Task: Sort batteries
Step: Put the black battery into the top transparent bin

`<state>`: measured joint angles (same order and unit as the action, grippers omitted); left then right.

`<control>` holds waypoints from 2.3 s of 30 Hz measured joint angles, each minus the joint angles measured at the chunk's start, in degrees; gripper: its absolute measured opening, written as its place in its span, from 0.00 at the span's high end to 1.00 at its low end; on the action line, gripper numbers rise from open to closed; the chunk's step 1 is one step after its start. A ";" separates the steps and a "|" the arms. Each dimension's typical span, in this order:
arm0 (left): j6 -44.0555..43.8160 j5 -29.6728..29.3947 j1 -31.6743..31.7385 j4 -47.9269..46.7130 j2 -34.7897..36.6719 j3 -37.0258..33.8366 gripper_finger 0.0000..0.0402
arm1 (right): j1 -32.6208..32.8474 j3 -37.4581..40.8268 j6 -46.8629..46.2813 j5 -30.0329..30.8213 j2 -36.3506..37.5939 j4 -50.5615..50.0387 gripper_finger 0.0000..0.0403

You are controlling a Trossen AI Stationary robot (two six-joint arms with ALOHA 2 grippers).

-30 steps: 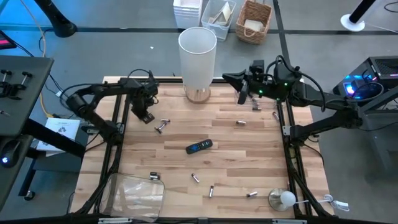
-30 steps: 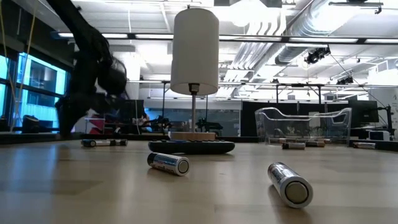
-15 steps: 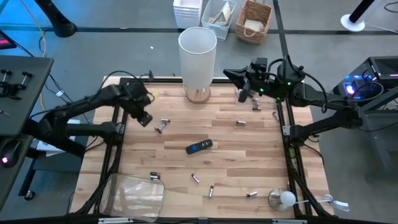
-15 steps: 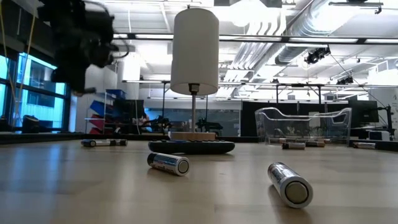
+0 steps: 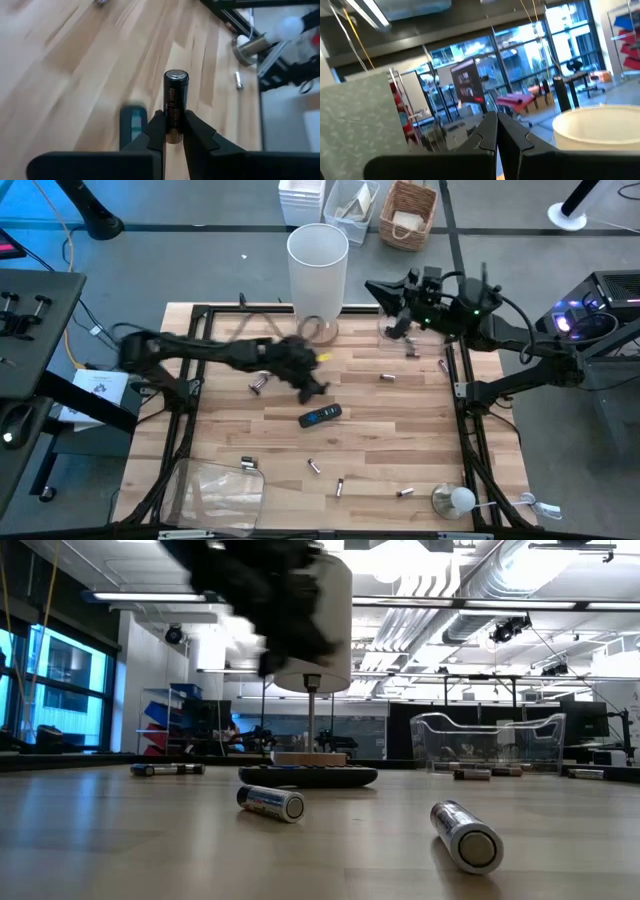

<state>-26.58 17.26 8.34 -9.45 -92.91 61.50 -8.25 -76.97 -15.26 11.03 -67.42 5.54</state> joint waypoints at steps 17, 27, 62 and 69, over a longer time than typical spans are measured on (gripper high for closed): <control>8.69 -8.13 6.14 12.35 -38.61 46.39 0.94 | 0.02 0.00 3.60 -0.13 2.38 4.98 1.00; 15.82 -19.61 9.90 2.14 -43.68 57.64 0.70 | 0.04 0.00 2.25 -1.75 2.38 4.78 1.00; 10.18 -15.04 -5.46 -20.81 20.26 -8.43 0.57 | -0.13 0.00 6.29 -6.79 2.34 2.80 1.00; 22.25 -23.02 -6.06 -35.38 21.06 -8.88 0.57 | -0.13 0.00 5.18 -7.68 2.36 0.03 1.00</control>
<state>-4.34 -5.76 2.27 -44.83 -71.85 52.62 -8.38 -76.97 -10.08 3.35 -65.06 5.58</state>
